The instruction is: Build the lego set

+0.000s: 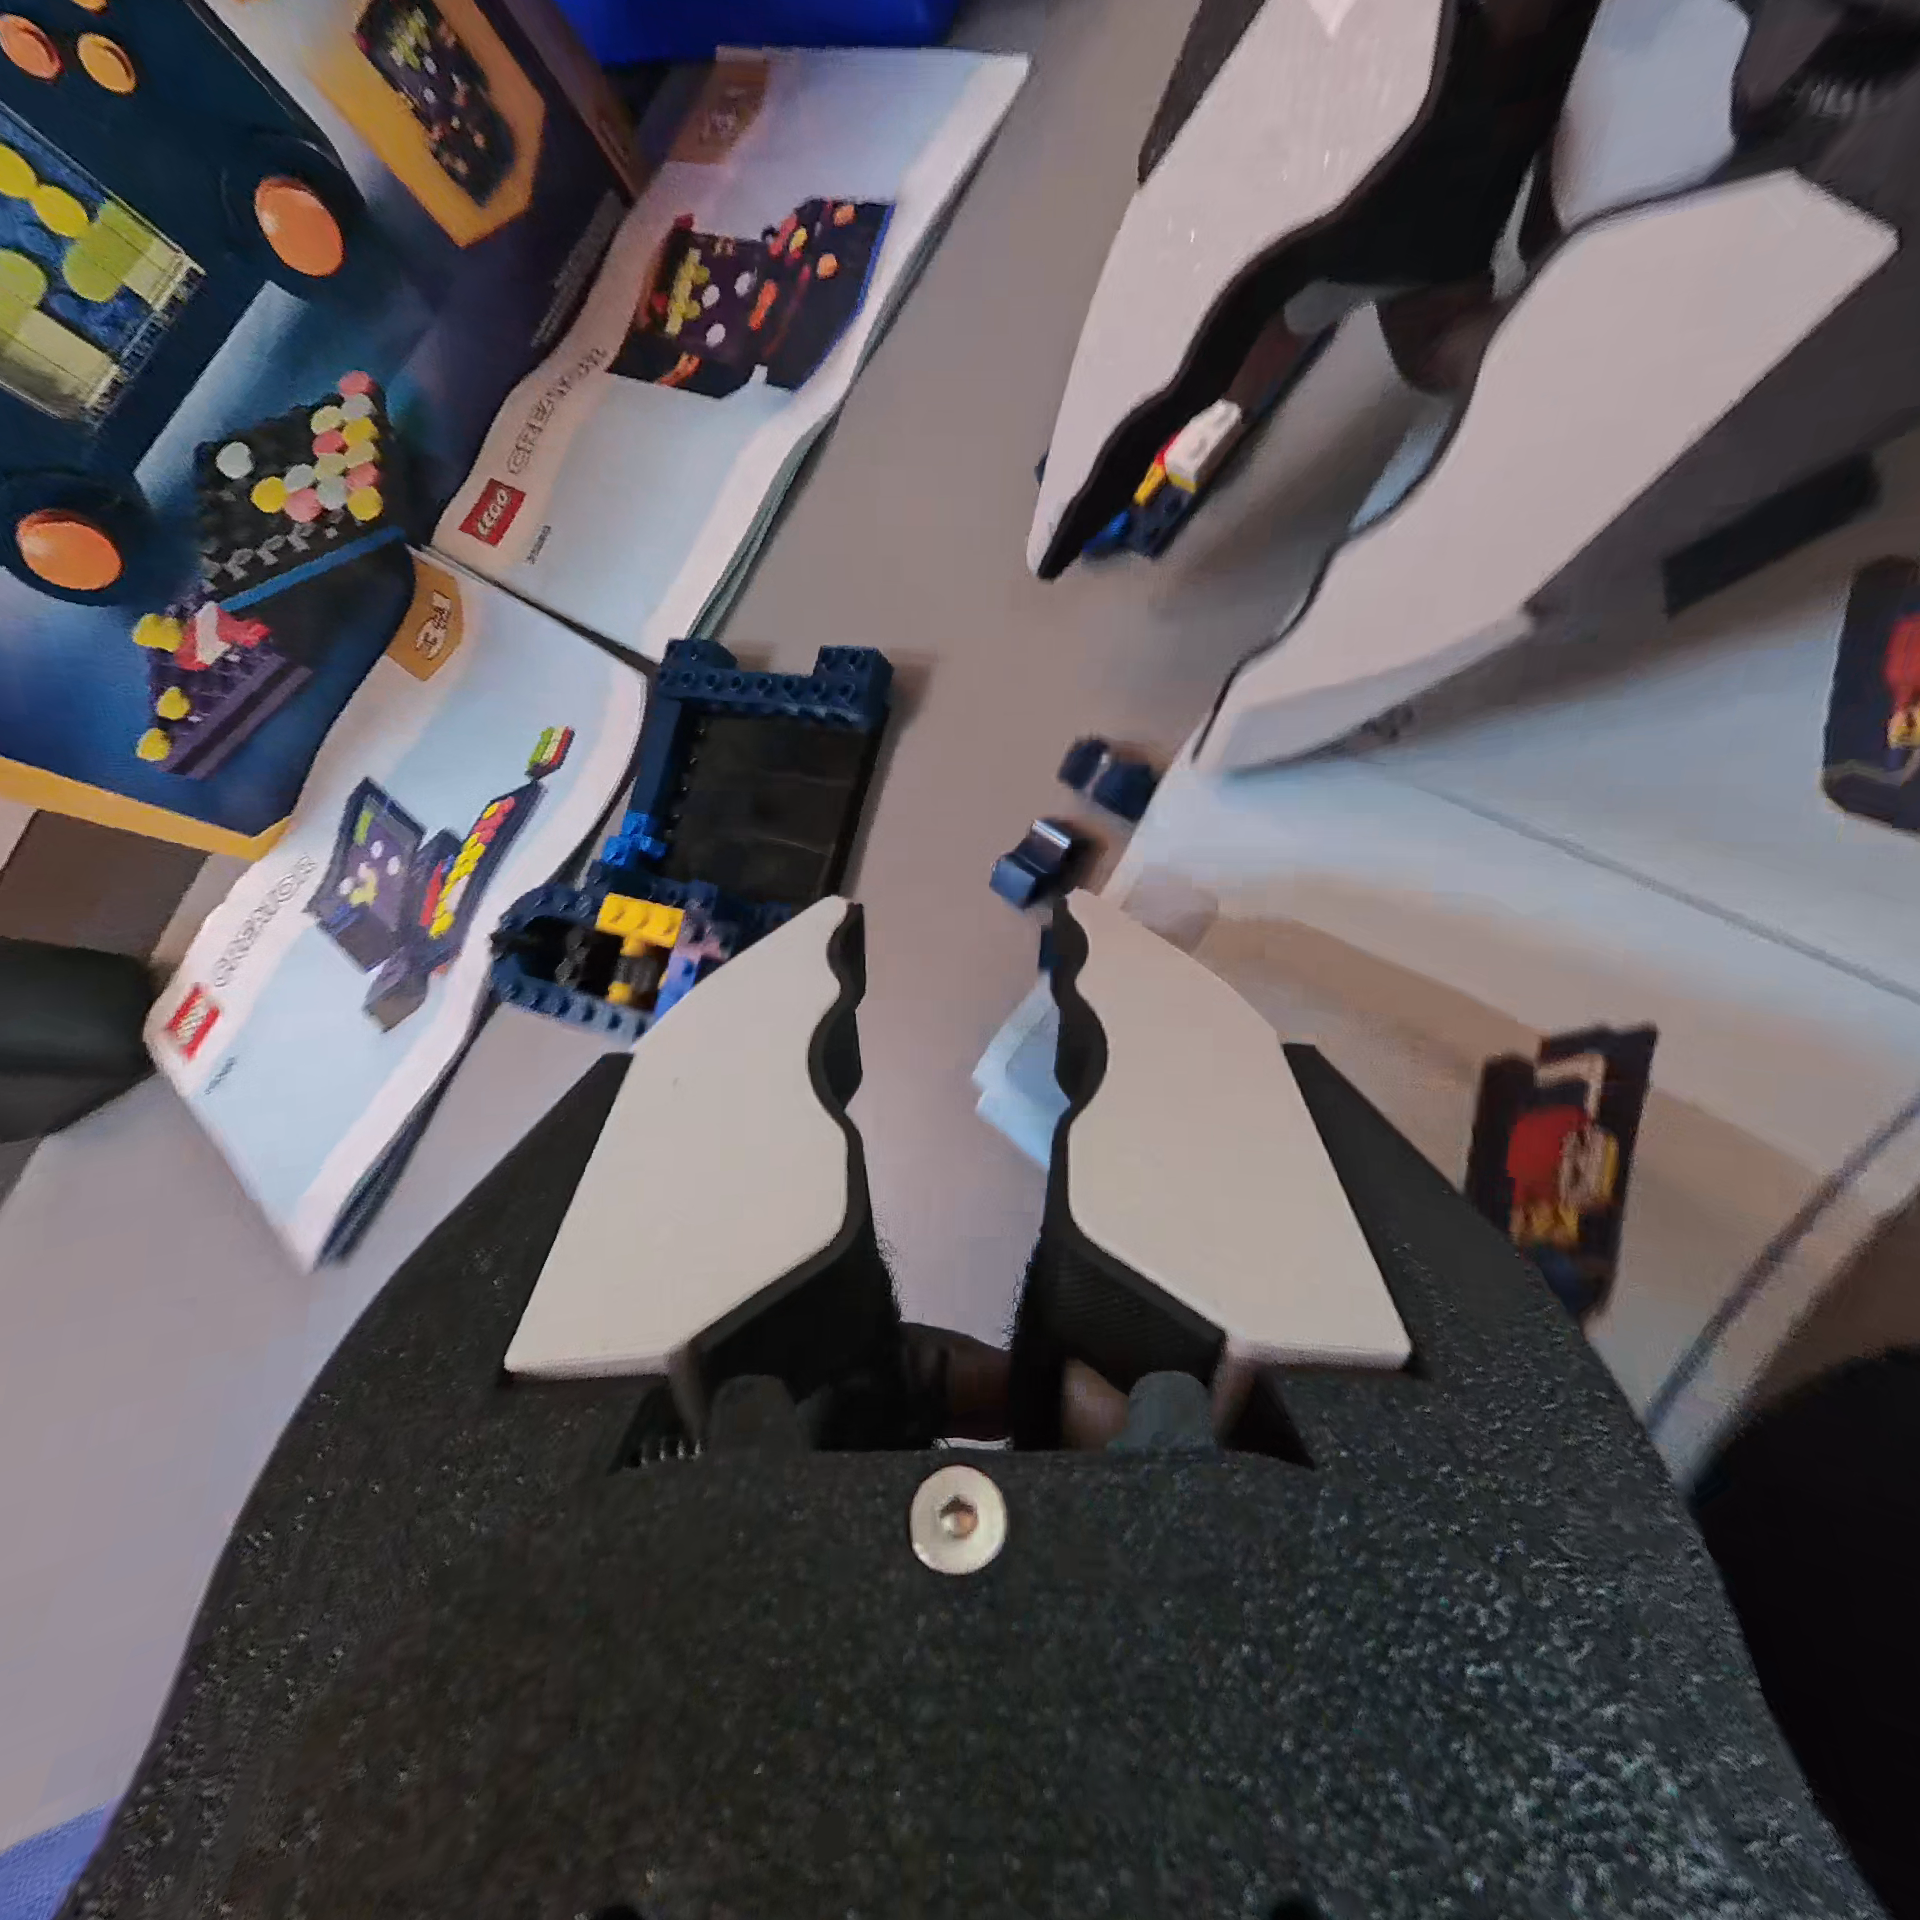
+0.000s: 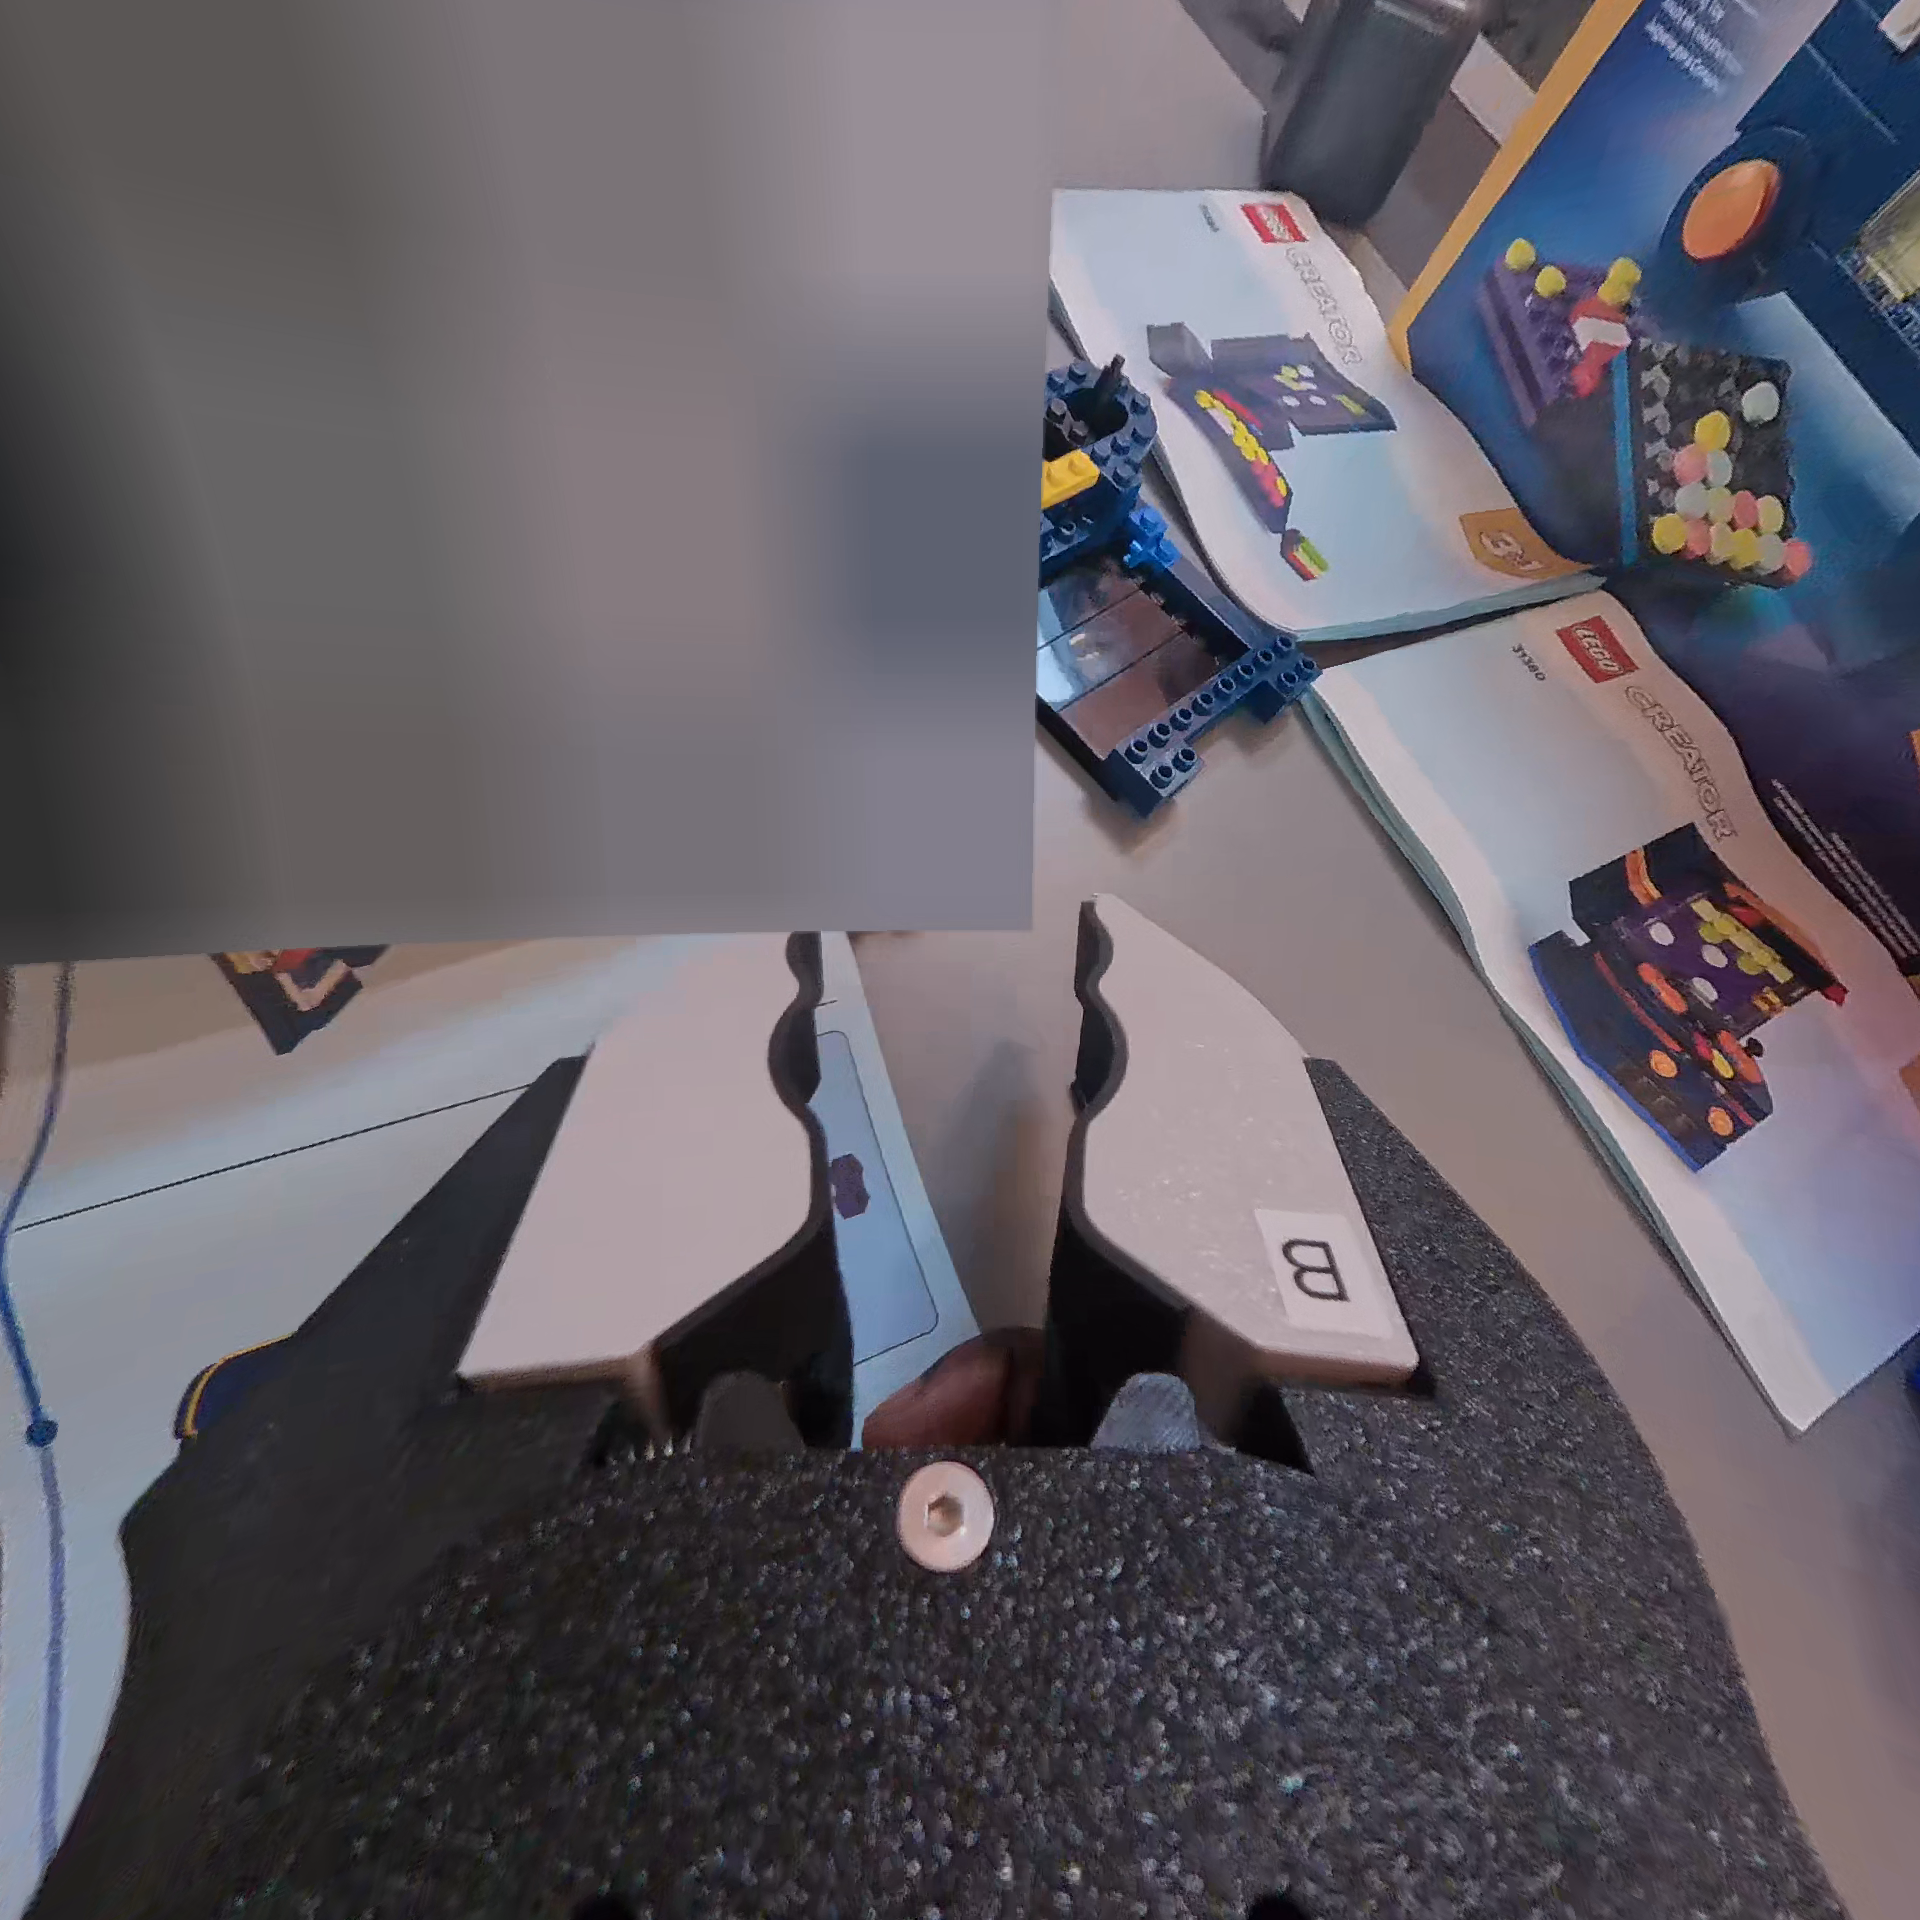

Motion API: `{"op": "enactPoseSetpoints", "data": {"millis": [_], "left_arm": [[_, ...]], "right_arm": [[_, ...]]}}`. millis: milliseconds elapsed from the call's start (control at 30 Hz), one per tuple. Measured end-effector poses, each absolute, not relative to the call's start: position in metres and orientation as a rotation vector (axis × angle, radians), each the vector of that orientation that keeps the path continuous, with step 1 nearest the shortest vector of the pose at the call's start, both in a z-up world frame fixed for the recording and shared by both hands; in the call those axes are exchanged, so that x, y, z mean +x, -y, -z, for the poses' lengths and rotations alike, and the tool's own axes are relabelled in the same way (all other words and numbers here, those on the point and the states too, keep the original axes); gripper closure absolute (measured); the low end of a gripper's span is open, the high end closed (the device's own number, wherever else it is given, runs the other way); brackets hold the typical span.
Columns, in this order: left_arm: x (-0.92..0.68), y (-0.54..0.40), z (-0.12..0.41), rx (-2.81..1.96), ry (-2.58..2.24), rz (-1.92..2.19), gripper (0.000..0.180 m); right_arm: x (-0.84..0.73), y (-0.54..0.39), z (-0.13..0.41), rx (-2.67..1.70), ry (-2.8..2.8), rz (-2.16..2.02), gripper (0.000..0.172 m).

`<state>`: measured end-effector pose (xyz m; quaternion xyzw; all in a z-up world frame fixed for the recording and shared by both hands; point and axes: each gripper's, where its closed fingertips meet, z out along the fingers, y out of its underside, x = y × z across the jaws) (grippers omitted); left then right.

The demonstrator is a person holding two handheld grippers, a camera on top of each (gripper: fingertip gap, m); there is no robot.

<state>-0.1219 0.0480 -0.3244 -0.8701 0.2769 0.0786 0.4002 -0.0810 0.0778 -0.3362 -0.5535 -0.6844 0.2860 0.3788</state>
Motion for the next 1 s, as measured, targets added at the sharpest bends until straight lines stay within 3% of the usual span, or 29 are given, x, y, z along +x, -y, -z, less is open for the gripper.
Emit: {"op": "enactPoseSetpoints", "data": {"millis": [133,367,633,1000], "left_arm": [[-0.113,-0.015,0.323,-2.313,-0.797,-0.010,0.164],[-0.099,-0.016,0.354,-2.384,-0.810,0.157,0.169],[-0.112,-0.043,0.352,-2.300,-0.665,-0.031,0.161],[-0.088,-0.049,0.356,-2.217,-0.653,0.152,0.173]], "right_arm": [[-0.073,-0.058,0.332,-1.356,1.866,-0.881,0.148],[-0.062,-0.038,0.355,-1.342,2.075,-0.888,0.160],[-0.061,-0.036,0.356,-1.327,2.085,-0.884,0.164],[-0.061,-0.036,0.356,-1.333,2.085,-0.890,0.164]]}}
